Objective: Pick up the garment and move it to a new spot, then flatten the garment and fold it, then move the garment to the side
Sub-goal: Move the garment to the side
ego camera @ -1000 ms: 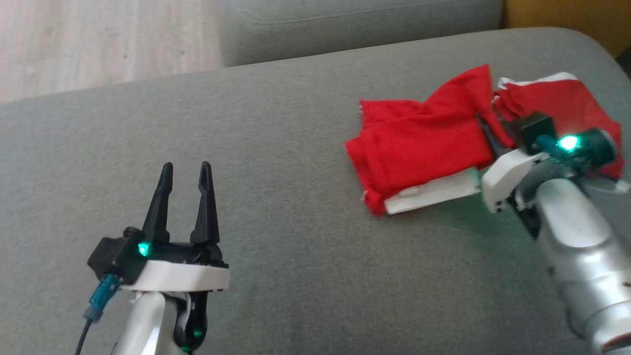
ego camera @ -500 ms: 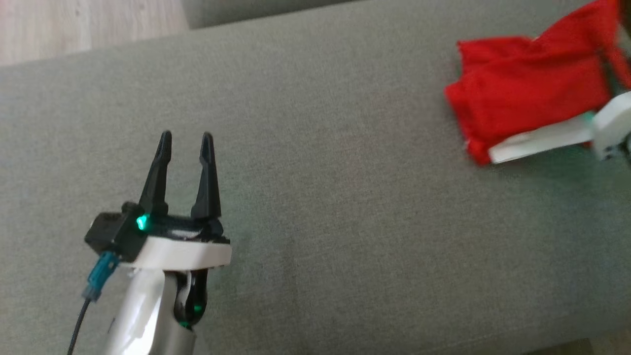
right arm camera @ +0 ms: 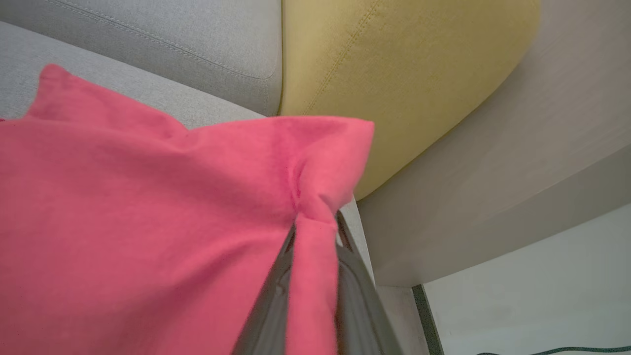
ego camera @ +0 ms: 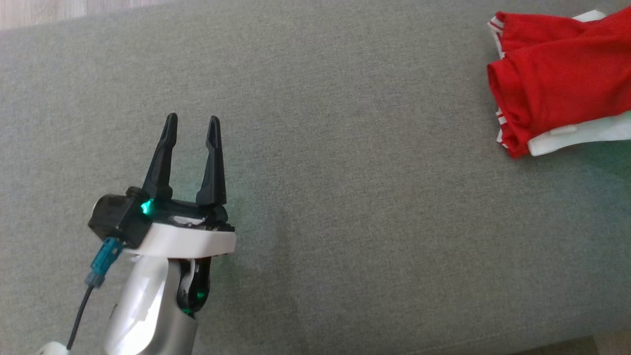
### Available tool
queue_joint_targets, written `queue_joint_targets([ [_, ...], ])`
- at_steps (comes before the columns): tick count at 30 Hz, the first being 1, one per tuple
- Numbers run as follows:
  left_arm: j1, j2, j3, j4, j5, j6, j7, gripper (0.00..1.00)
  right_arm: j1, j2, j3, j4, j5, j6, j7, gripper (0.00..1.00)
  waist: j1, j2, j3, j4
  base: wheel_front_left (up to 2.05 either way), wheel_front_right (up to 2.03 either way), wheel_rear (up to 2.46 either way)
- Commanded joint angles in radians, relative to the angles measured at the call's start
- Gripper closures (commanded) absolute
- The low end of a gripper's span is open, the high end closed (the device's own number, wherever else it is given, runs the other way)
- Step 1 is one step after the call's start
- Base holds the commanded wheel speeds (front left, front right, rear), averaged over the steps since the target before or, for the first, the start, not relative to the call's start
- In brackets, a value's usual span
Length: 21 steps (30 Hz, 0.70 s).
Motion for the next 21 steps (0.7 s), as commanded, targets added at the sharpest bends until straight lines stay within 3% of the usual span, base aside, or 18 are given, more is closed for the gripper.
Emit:
queue_joint_targets([
  [1, -0.032, 0.017, 0.024, -0.025, -0.004, 0.001, -0.005, 0.0, -0.024, -0.024, -0.009, -0.018, -0.014, -0.001, -0.005, 1.0, -0.0001, -0.0001, 0.004, 0.002, 0.0, 0.0, 0.0],
  [2, -0.034, 0.019, 0.025, -0.025, -0.006, 0.001, -0.005, 0.0, -0.025, -0.022, -0.024, -0.013, -0.022, -0.001, -0.003, 1.0, -0.0001, -0.0001, 0.006, 0.003, 0.0, 0.0, 0.0],
  [3, -0.035, 0.021, 0.025, -0.025, -0.007, 0.001, -0.005, 0.0, -0.025, -0.02, -0.038, -0.011, -0.031, -0.001, -0.004, 0.83, -0.0001, -0.0001, 0.009, 0.004, 0.0, 0.0, 0.0],
  [4, -0.037, 0.022, 0.026, -0.025, -0.007, 0.001, -0.005, 0.0, -0.026, -0.017, -0.053, -0.011, -0.04, -0.001, -0.007, 0.04, -0.0001, -0.0001, 0.011, 0.004, 0.0, 0.0, 0.0],
  [5, -0.038, 0.023, 0.027, -0.025, -0.008, 0.001, -0.005, 0.0, -0.026, -0.014, -0.069, -0.012, -0.049, -0.001, -0.009, 0.0, -0.0001, -0.0001, 0.013, 0.003, 0.0, 0.0, 0.0],
  [13, -0.031, 0.025, 0.046, -0.016, -0.01, 0.001, -0.005, 0.0, -0.034, 0.054, -0.176, -0.054, -0.156, -0.001, -0.032, 0.0, -0.0001, -0.0001, -0.033, -0.014, 0.0, 0.0, 0.0],
  [21, 0.01, 0.016, 0.077, -0.024, -0.014, 0.001, -0.005, 0.0, -0.034, 0.188, -0.208, -0.138, -0.176, -0.001, -0.095, 0.0, -0.0001, -0.0001, -0.124, -0.017, 0.0, 0.0, 0.0],
])
